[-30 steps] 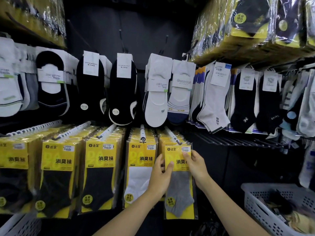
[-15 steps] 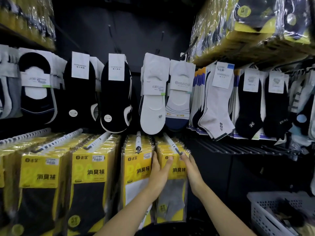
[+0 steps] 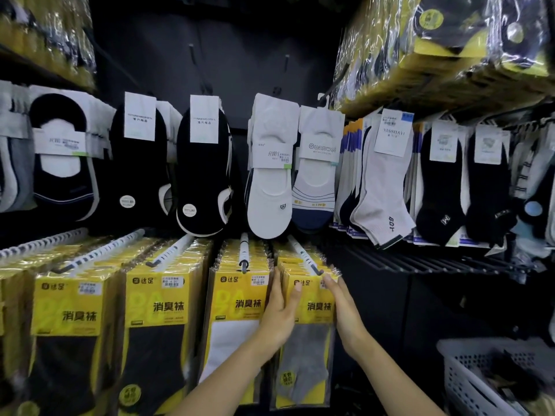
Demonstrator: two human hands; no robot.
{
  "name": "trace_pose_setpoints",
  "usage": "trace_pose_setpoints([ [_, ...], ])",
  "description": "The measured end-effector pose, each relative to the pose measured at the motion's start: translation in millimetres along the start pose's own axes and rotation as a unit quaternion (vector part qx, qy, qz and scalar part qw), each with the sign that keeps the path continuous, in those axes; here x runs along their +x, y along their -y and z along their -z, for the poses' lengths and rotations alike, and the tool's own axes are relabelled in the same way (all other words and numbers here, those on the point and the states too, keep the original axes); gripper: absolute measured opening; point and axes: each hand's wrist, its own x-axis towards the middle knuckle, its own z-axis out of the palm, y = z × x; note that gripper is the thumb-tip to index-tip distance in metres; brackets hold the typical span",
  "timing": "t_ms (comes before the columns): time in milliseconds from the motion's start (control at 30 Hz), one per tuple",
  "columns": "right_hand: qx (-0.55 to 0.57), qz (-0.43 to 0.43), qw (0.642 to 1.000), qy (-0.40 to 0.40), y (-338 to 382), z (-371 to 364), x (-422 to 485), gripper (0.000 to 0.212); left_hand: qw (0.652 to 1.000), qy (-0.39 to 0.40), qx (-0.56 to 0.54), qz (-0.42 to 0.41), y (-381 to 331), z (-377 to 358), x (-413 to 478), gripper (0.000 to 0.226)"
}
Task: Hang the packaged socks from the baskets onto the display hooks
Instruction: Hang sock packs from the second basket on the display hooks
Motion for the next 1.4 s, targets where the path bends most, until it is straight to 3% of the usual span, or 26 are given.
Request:
trace_pose_setpoints([
  [200,-0.018,0.028,0.999,-0.001,-10,-4,-13,0.045,1.0,-0.019,-0.006,0.023,7,-9,-10,0.066],
  [333,-0.026,0.022,0.999,-0.009,-6,-6,-20,0.044,0.999,-0.03,-0.011,0.031,-1,-8,-18,0.064],
  [433,-0.035,0.032,0.998,-0.049,1,-4,-34,0.043,1.0,-0.013,-0.01,0.008,-9,-6,-38,0.07],
  [533,-0.14,0.099,0.978,-0.115,2,0,-55,0.038,0.998,-0.003,-0.03,-0.053,-14,8,-65,0.069],
  [633,-0.152,0.146,0.972,-0.103,2,-10,-68,0.012,0.988,-0.087,-0.046,-0.12,-20,37,-85,0.053],
  [733,-0.164,0.109,0.98,-0.022,1,-34,-72,0.014,0.964,-0.219,0.014,-0.152,-16,66,-90,0.034],
  [800,-0.169,0.073,0.983,0.023,-5,-52,-69,0.025,0.959,-0.246,0.038,-0.135,-9,80,-87,0.04],
  [900,-0.15,0.029,0.987,0.047,-14,-76,-63,0.047,0.967,-0.222,0.075,-0.101,0,90,-79,0.056],
  [1067,-0.107,0.008,0.994,0.034,-21,-98,-49,0.068,0.979,-0.168,0.098,-0.06,8,96,-63,0.063],
  [1400,-0.032,0.042,0.998,0.038,-17,-116,-23,0.058,0.998,-0.054,-0.007,-0.027,12,102,-41,0.066],
])
